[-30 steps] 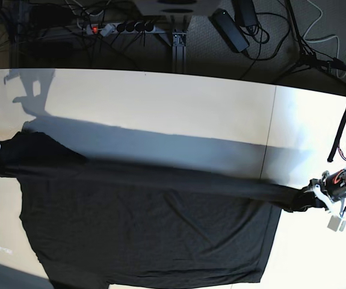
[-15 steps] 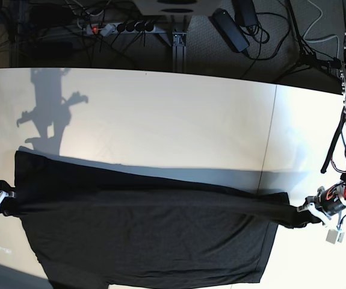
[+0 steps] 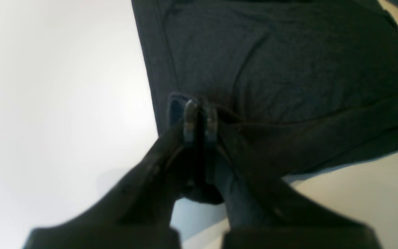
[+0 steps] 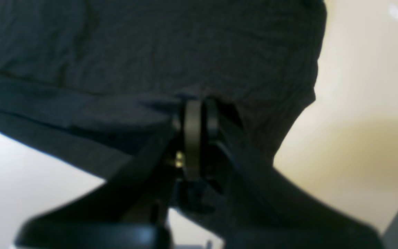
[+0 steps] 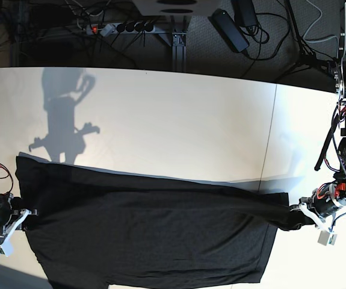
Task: Fold the T-shirt properly
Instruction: 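Lift the shirt with both grippers and drag it across the table, then lay the held edge down, folding the shirt over onto itself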
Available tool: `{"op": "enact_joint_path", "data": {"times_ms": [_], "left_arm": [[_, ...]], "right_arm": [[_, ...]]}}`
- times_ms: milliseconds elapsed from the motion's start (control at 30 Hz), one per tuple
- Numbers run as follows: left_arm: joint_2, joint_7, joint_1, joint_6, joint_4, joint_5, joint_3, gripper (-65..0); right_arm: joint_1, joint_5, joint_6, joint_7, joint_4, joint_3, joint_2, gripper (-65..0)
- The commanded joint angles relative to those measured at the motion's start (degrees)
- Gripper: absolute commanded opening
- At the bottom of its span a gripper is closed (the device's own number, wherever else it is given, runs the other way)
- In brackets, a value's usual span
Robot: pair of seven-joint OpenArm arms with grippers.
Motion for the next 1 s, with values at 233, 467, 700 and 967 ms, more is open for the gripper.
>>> {"op": "enact_joint_path", "data": {"times_ms": [233, 467, 700, 967], "left_arm": [[0.3, -5.0, -2.6, -0.1, 0.8, 3.2, -0.2, -58.4], [2.8, -6.3, -4.3, -0.1, 0.7, 8.0, -0.2, -27.5], [3.1, -6.4, -5.0, -0.1, 0.7, 9.0, -0.2, -24.2], [4.4, -2.7, -8.9, -0.1, 0.8, 5.3, -0.2, -65.0]], "right_arm": [[1.7, -6.1, 3.3, 7.2, -3.2, 0.6, -2.9, -65.0], [1.7, -8.3, 3.3, 9.9, -4.8, 0.6, -4.0, -65.0], [1.7, -6.7, 3.1, 11.0, -4.9, 0.6, -4.0, -30.2], [1.7, -0.7, 3.1, 11.6, -4.5, 3.3, -4.8, -33.1]]}}
